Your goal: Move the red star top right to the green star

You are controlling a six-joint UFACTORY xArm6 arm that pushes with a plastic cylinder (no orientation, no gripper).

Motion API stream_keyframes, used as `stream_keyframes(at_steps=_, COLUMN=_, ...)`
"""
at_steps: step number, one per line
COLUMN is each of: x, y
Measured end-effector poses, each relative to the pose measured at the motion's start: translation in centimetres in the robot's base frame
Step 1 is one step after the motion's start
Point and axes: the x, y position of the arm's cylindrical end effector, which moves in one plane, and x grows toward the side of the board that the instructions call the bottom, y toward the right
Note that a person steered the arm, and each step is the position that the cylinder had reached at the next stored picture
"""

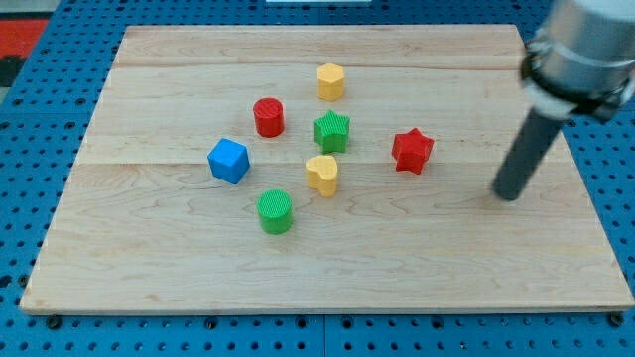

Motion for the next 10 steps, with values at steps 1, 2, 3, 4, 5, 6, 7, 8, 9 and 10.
stream_keyframes(at_steps=1, x=-3.5, y=-5.1)
stream_keyframes(at_steps=2, x=-8.9, y=-7.4)
stream_keyframes(at_steps=3, x=-10.8, y=-7.7)
stream_keyframes(at_steps=4, x=-11.7, y=-7.9)
stream_keyframes(at_steps=5, x=-12.8, y=-7.9)
stream_keyframes(at_steps=6, x=-13.3, y=-9.2)
stream_keyframes(at_steps=7, x=-13.7, y=-11.4)
stream_keyframes(at_steps=8, x=-13.7, y=-13.8)
stream_keyframes(at_steps=9, x=-13.5, y=-12.4)
stream_keyframes(at_steps=10, x=-11.6, y=-11.7)
